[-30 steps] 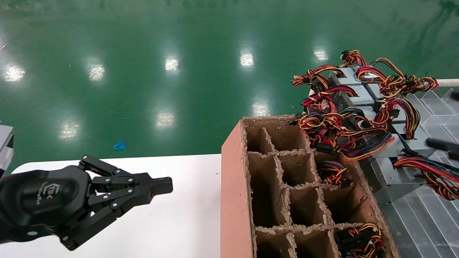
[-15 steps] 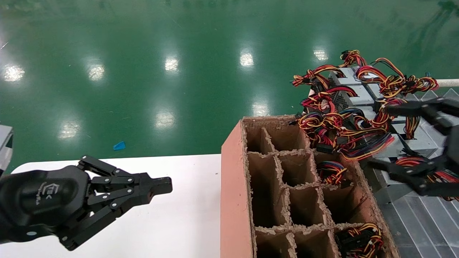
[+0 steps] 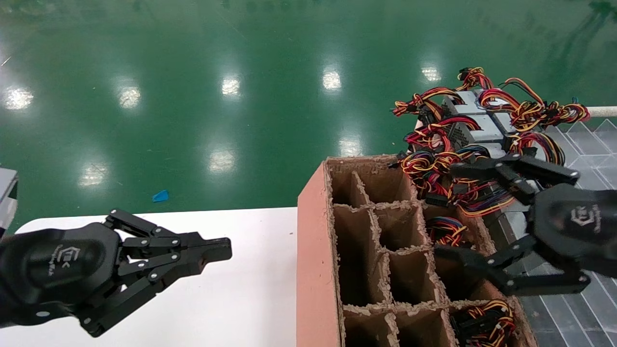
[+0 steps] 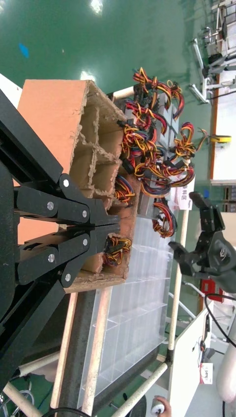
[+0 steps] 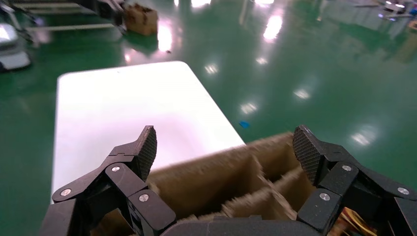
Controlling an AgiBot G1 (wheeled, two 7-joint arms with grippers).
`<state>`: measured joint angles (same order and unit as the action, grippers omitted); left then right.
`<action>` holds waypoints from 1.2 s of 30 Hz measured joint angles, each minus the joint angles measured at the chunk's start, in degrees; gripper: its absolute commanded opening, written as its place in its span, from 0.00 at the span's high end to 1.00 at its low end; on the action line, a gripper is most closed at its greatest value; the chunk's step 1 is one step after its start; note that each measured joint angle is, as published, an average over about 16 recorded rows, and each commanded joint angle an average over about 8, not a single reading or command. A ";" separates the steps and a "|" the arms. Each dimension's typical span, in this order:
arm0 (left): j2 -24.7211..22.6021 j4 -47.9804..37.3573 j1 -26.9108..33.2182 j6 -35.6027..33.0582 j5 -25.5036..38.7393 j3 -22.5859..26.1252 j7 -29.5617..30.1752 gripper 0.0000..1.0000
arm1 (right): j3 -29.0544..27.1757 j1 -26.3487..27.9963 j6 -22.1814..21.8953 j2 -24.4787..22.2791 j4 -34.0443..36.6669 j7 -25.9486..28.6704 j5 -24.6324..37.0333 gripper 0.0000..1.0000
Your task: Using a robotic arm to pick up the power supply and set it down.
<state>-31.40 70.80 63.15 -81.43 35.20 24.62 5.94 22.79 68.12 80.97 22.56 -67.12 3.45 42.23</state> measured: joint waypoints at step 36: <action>0.01 -0.02 -0.01 0.01 0.00 0.00 0.00 0.00 | -7.15 -6.91 4.97 13.01 -6.75 7.48 -0.37 0.00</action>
<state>-31.39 70.79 63.13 -81.41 35.20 24.61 5.94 15.65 61.21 85.94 35.57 -73.86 10.93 41.86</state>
